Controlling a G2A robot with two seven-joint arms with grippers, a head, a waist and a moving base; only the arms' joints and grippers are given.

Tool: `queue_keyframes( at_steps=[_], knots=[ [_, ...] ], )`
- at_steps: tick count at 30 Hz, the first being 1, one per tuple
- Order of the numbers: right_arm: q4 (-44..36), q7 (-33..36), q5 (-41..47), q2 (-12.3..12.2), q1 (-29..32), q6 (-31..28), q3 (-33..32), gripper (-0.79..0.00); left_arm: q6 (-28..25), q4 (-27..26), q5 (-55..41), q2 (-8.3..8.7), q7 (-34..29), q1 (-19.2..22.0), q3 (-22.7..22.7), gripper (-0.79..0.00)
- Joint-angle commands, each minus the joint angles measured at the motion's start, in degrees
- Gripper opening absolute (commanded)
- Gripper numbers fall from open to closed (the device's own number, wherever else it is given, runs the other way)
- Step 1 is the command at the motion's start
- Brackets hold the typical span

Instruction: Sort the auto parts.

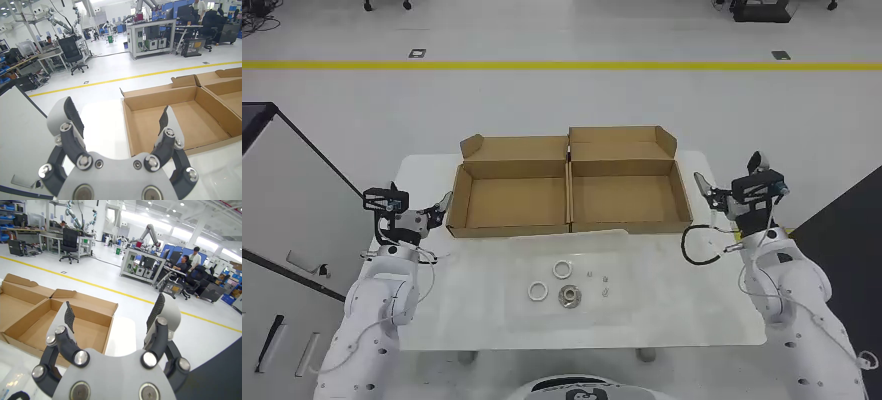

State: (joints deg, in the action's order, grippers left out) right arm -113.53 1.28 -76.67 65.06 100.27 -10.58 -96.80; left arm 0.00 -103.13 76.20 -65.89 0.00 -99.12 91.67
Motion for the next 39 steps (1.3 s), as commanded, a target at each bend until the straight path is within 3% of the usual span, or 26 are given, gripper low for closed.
queue_keyframes(
  at_steps=[1, 9, 17, 21, 30, 39],
  knots=[
    [-2.27, 1.99, -0.51, -0.33, 0.17, -4.38, -1.29, 0.000, 0.00, 0.00, 0.00, 0.00, 0.00, 0.00, 0.00, 0.000],
    [-6.58, 10.30, 0.05, -2.13, -2.34, -28.28, -4.53, 0.000, 0.00, 0.00, 0.00, 0.00, 0.00, 0.00, 0.00, 0.000],
    [-6.31, 19.52, 2.33, -3.57, -9.20, -44.36, -0.89, 0.000, 0.00, 0.00, 0.00, 0.00, 0.00, 0.00, 0.00, 0.000],
    [-6.27, 25.37, 6.17, -4.06, -12.58, -47.42, 3.00, 0.000, 0.00, 0.00, 0.00, 0.00, 0.00, 0.00, 0.00, 0.000],
    [-5.35, 37.74, 15.59, -6.07, -17.82, -46.47, 12.20, 0.000, 0.00, 0.00, 0.00, 0.00, 0.00, 0.00, 0.00, 0.000],
    [-5.35, 37.74, 15.59, -6.07, -17.82, -46.47, 12.20, 0.000, 0.00, 0.00, 0.00, 0.00, 0.00, 0.00, 0.00, 0.000]
  ],
)
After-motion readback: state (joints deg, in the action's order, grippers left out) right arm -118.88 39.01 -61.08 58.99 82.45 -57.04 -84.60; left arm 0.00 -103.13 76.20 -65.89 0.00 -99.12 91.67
